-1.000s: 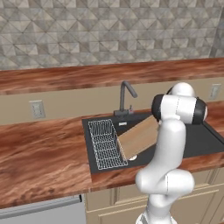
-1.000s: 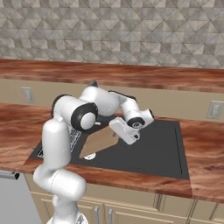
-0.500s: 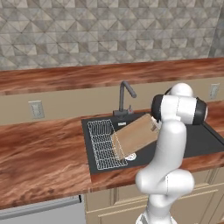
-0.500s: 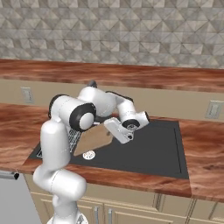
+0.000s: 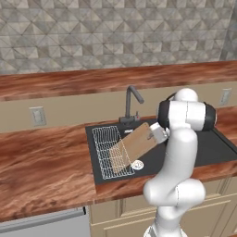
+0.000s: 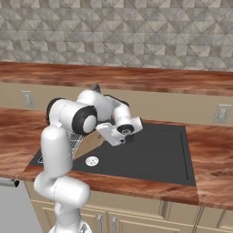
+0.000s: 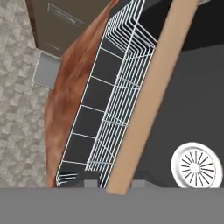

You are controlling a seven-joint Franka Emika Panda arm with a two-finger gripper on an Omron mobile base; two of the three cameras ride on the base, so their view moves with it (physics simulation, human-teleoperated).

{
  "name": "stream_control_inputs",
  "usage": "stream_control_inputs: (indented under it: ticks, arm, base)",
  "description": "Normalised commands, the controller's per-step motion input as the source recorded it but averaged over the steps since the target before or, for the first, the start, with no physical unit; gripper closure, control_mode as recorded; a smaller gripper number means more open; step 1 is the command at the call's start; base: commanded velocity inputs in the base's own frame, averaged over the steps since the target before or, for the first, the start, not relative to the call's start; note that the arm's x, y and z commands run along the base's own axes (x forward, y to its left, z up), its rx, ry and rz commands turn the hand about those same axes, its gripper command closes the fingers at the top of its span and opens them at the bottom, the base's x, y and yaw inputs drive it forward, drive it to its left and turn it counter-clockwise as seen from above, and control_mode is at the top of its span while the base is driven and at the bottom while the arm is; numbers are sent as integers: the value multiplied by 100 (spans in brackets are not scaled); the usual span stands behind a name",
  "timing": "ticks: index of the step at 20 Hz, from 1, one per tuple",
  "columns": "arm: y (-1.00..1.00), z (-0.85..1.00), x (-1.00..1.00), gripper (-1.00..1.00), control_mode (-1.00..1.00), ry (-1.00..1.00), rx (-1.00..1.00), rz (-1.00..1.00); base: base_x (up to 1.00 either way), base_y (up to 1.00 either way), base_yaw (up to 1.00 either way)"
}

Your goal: Move the cutting board and knife to the sink. Then move spray from the cabinet to the counter.

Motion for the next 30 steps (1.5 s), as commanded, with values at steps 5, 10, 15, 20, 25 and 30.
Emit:
stream_control_inputs:
  ticks: [5,10,15,20,25,30]
  arm:
    - [28,-12,-19,-100,-100,-17,8,12]
    - [-1,0,-5,-100,-100,-3,0,2]
    - [-26,29,-14,-100,-100,1,0,0]
    - [-77,31,-8,-100,-100,17,0,-2]
    - [-61,6,-4,-100,-100,18,-10,-4]
    - [-43,42,0,-100,-100,25,-13,-6]
  base:
    - [0,0,0]
    - [0,0,0]
    - [0,0,0]
    - [0,0,0]
    - [0,0,0]
    - [0,0,0]
